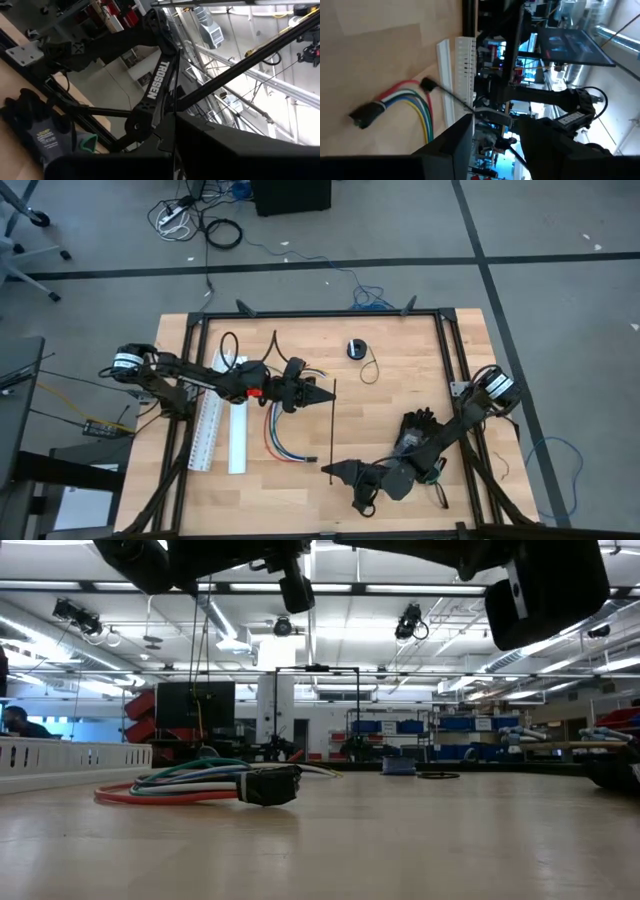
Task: Ziptie cables
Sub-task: Wrap the cables together using a ziptie
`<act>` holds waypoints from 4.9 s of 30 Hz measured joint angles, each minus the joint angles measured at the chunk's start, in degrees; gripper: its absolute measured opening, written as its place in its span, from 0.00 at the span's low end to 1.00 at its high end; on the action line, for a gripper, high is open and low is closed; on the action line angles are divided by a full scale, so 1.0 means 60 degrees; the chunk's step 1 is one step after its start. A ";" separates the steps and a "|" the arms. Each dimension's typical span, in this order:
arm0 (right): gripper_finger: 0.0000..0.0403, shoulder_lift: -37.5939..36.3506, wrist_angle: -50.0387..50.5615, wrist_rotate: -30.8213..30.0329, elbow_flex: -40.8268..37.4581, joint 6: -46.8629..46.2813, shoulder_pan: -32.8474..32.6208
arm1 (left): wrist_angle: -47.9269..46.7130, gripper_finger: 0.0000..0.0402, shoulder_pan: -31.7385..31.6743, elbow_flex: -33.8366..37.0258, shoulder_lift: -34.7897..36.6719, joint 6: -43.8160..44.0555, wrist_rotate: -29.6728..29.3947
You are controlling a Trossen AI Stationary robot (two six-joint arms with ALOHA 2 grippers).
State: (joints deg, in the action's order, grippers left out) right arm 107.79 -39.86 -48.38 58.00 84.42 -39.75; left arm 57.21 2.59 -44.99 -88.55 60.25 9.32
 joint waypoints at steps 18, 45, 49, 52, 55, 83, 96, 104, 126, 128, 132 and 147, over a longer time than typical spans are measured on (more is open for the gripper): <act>0.31 -0.0004 -0.0203 -0.0294 0.0000 -0.1142 -0.0251 | 0.0040 0.00 -0.0762 0.0004 0.0000 -0.0504 0.0537; 0.28 -0.0018 -0.0203 -0.0550 0.0000 -0.2600 -0.0244 | 0.0041 0.00 -0.0755 0.0011 0.0000 -0.1226 0.0747; 0.28 -0.0018 -0.0203 -0.0794 0.0000 -0.3094 -0.0238 | 0.0044 0.00 -0.0755 0.0011 0.0000 -0.1329 0.0746; 0.28 -0.0018 -0.0249 -0.0932 0.0000 -0.3841 -0.0225 | 0.0050 0.00 -0.0755 0.0011 0.0000 -0.1836 0.0747; 0.25 -0.0018 -0.0276 -0.0961 0.0000 -0.4491 -0.0215 | 0.0119 0.00 -0.0744 0.0015 0.0000 -0.2325 0.0744; 0.00 -0.0681 -0.1285 -0.0908 -0.0004 -1.1921 -0.0568 | -0.0665 0.00 0.3149 0.0017 0.0007 -1.2209 -0.3629; 0.00 -0.0776 -0.0761 0.2923 -0.0004 -1.6246 0.0570 | -0.0560 0.00 0.5216 -0.0573 -0.1273 -1.7712 -0.8492; 0.00 -0.0776 -0.0345 0.3503 -0.0004 -1.7392 0.0663 | -0.0553 0.00 0.6050 -0.0714 -0.1617 -2.0231 -1.0959; 0.00 -0.0652 -0.0601 0.3775 -0.0007 -1.7632 0.0831 | -0.0490 0.00 0.6520 -0.0714 -0.2106 -2.1225 -1.1694; 0.00 -0.0652 -0.0526 0.3778 -0.0007 -1.7837 0.0831 | -0.0474 0.00 0.6520 -0.0714 -0.2106 -2.1250 -1.1704; 0.00 -0.0652 -0.0136 0.3858 -0.0007 -1.8451 0.0780 | -0.0477 0.00 0.6520 -0.0714 -0.2106 -2.1402 -1.1722; 0.00 -0.0652 -0.0003 0.4321 -0.0007 -1.8633 0.0788 | -0.0572 0.00 0.6584 -0.0718 -0.2182 -2.1260 -1.1441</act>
State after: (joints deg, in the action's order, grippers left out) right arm 103.88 -39.88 -22.46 57.95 -27.38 -35.02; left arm 53.78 42.10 -49.30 -101.65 -67.31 -59.32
